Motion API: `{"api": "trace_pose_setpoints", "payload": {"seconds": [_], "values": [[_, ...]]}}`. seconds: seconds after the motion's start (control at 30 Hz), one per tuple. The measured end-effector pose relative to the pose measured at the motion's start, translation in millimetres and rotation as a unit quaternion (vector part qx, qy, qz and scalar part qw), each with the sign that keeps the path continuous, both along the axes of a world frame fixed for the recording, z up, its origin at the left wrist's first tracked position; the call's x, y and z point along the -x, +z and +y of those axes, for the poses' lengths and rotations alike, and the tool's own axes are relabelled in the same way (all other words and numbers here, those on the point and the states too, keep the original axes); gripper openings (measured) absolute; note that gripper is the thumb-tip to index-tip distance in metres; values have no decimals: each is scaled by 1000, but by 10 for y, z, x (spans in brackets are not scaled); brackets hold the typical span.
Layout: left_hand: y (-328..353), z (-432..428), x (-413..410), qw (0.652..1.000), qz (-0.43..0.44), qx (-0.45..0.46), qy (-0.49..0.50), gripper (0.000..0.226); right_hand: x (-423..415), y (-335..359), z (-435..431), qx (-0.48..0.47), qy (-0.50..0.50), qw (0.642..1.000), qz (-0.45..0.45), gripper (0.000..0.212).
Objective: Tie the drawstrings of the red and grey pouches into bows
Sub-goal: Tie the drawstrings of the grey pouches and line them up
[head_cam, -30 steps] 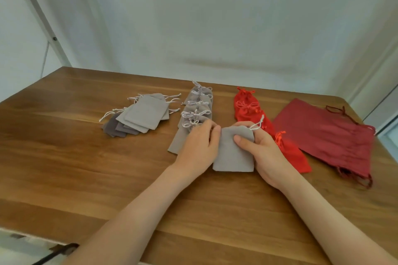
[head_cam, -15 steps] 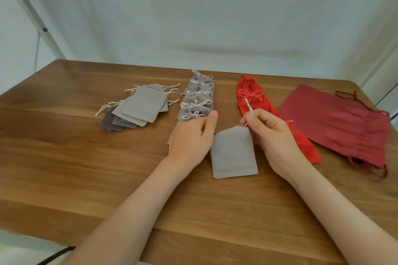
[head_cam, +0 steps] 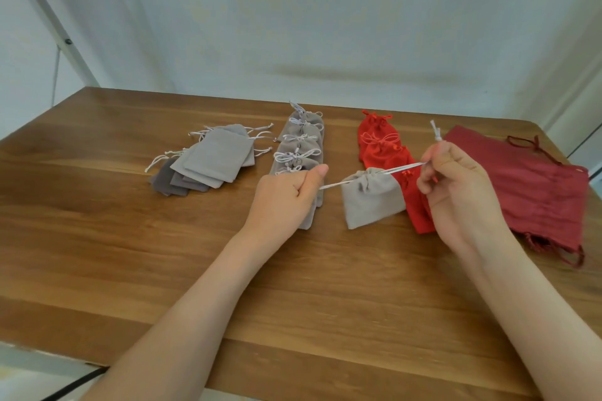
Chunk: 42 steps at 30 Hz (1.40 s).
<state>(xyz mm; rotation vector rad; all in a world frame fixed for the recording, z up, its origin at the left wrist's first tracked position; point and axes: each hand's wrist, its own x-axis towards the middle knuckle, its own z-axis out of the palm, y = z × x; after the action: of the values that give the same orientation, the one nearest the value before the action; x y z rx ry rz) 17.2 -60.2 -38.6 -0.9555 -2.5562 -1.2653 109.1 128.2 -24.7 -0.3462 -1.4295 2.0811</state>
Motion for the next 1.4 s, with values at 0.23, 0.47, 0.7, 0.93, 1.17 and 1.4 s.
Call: {"api": "trace_pose_setpoints", "payload": {"seconds": [0.23,0.47,0.7,0.93,1.17,1.4], "values": [[9,-69,-11,991,-57,-102,-64,63,4,-12,37,-59,7,998,33,24],[66,60,-152,979,-56,-121,-156,30,7,40,-140,-163,107,981,9,10],[-44,159,-198,984,136,-110,-35,29,-14,70,-408,-320,188,926,-67,12],[-46,133,-221,983,135,-118,-41,33,-24,111,-471,-295,180,934,-96,9],[-27,125,-262,978,161,-128,-37,22,-52,165,-479,-290,180,937,-80,6],[-40,121,-281,983,101,-127,-91,19,-77,198,-491,-294,201,931,-78,12]]}}
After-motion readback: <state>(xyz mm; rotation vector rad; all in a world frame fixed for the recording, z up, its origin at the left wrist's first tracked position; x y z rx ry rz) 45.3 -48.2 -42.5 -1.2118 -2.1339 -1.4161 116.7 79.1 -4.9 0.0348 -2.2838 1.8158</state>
